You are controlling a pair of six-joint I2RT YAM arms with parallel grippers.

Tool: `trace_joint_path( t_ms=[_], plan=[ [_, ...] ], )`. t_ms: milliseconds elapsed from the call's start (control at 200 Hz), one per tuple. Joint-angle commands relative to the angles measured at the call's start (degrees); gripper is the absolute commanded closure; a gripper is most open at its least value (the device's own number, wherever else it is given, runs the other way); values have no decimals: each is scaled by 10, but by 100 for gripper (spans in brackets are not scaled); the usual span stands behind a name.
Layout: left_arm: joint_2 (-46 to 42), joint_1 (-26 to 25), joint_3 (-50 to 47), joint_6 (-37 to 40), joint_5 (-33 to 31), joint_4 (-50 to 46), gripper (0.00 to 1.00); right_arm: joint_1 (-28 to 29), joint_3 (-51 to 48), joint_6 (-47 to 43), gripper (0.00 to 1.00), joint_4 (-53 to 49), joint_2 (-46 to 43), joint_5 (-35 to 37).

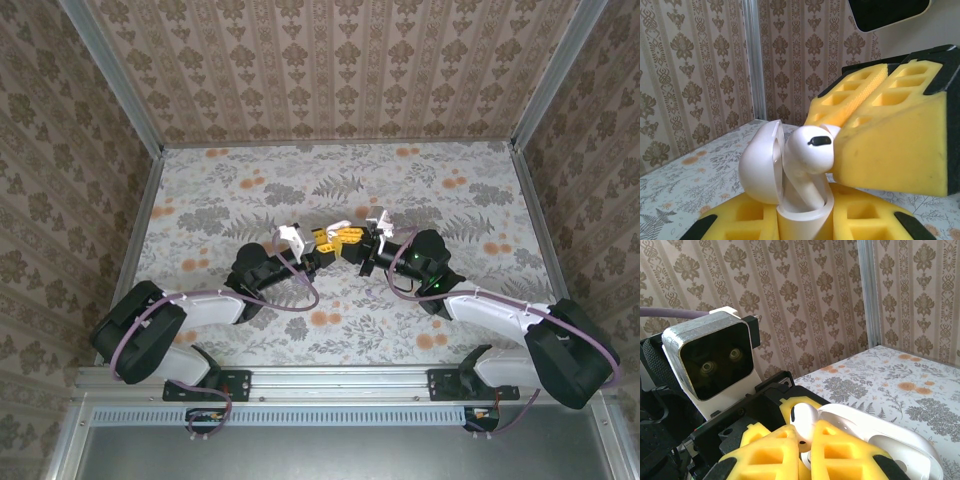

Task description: Insert the wireless bluetooth earbuds into the charging case

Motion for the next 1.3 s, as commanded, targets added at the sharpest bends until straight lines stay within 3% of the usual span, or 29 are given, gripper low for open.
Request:
trace_joint_path(
  t_ms=[0, 310, 990, 1295],
  plan=[
    [-16, -2, 14, 9, -3, 30, 89, 7, -9, -1, 90, 8, -8, -49],
    [-16, -2, 14, 9, -5, 29, 89, 7, -7, 1, 90, -1, -6, -71],
    [-24, -2, 13, 17, -2, 19, 89, 6, -23, -12, 91, -46, -30, -9],
    [-24, -2, 13, 16, 0, 18, 89, 6, -22, -13, 84, -58, -33, 9]
  ],
)
